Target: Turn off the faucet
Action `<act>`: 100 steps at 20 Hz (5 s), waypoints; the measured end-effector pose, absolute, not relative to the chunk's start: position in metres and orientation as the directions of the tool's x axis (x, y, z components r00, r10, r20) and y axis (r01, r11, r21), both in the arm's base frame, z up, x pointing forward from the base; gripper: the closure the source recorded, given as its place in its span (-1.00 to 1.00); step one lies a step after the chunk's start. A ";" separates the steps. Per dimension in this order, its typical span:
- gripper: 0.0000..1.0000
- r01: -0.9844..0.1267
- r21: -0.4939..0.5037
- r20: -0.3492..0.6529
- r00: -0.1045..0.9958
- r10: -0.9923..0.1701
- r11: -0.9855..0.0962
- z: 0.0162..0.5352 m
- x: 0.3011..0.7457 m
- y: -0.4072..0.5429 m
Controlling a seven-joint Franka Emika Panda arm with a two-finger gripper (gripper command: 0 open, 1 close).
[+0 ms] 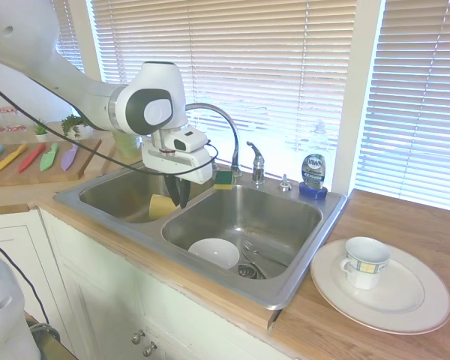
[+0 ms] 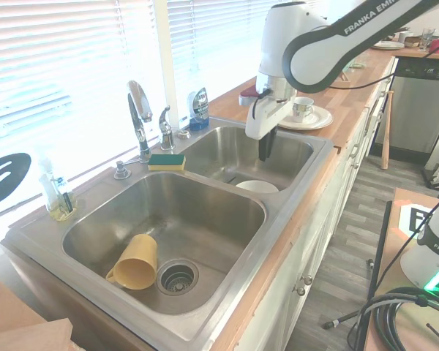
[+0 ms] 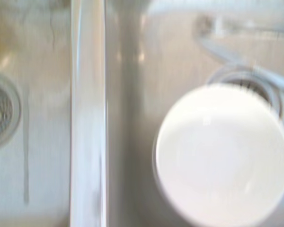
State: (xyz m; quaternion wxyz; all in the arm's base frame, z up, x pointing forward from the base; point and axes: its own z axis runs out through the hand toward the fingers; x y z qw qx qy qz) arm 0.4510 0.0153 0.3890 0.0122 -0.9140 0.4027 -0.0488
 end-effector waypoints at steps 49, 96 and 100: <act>1.00 -0.689 -0.329 0.462 0.479 -0.746 -0.646 0.418 0.706 0.024; 1.00 -0.847 -0.057 0.006 0.529 -0.848 -0.529 0.371 0.425 -0.005; 1.00 -0.839 -0.028 0.003 0.544 -0.839 -0.544 0.378 0.397 -0.008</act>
